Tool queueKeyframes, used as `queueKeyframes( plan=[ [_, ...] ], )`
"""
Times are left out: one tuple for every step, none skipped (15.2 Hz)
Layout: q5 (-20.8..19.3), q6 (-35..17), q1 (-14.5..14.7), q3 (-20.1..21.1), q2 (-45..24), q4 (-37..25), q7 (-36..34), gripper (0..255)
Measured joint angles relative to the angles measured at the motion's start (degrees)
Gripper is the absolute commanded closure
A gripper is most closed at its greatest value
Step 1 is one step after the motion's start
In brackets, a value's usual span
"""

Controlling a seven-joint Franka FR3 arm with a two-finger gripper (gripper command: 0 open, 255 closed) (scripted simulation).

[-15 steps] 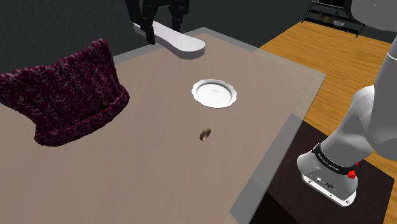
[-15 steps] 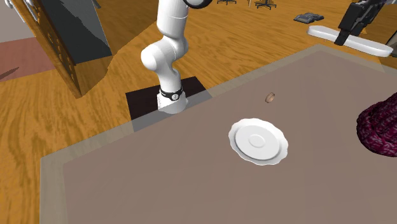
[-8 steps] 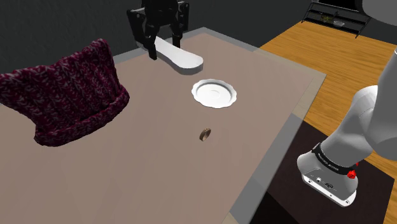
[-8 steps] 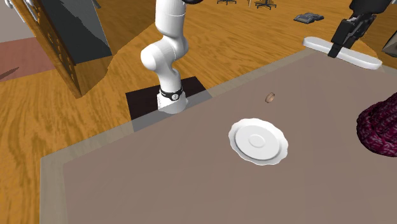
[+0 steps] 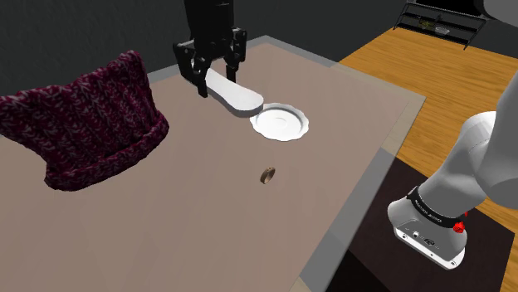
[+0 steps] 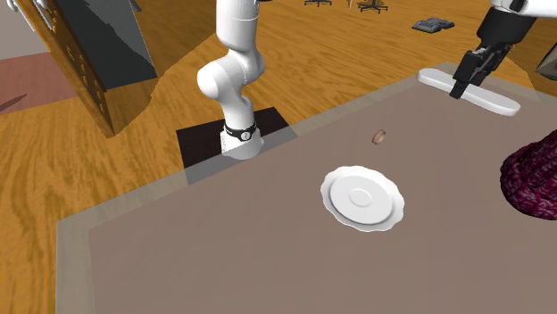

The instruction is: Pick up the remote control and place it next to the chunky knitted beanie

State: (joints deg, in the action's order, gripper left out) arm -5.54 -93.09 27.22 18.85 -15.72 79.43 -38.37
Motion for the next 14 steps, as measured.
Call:
queueKeyframes(
  plan=[
    [0.0,-0.84,-0.05,-0.02,0.0,0.83,0.01,255],
    [0.02,-1.55,-0.13,-0.05,0.07,1.62,0.03,255],
    [-0.01,-2.37,-0.12,-0.05,0.0,2.37,-0.06,255],
    [0.09,-3.24,-0.28,-0.09,0.32,3.56,0.04,255],
    [0.1,-3.91,-0.3,-0.09,0.39,4.28,-0.02,255],
    [0.13,-4.87,-0.32,-0.08,0.52,5.38,-0.1,255],
    [0.09,-5.51,-0.37,-0.11,0.4,5.91,-0.05,255],
    [0.06,-6.35,-0.39,-0.14,0.32,6.67,-0.1,255],
    [0.08,-7.11,-0.44,-0.15,0.41,7.52,-0.12,255],
    [0.06,-7.79,-0.45,-0.15,0.42,8.21,-0.17,255],
    [0.04,-8.42,-0.49,-0.18,0.35,8.76,-0.16,255],
    [0.08,-9.47,-0.53,-0.17,0.57,10.05,-0.24,255],
    [0.04,-10.17,-0.54,-0.19,0.47,10.65,-0.28,255],
    [0.03,-11.08,-0.59,-0.21,0.5,11.6,-0.3,255]
  ],
)
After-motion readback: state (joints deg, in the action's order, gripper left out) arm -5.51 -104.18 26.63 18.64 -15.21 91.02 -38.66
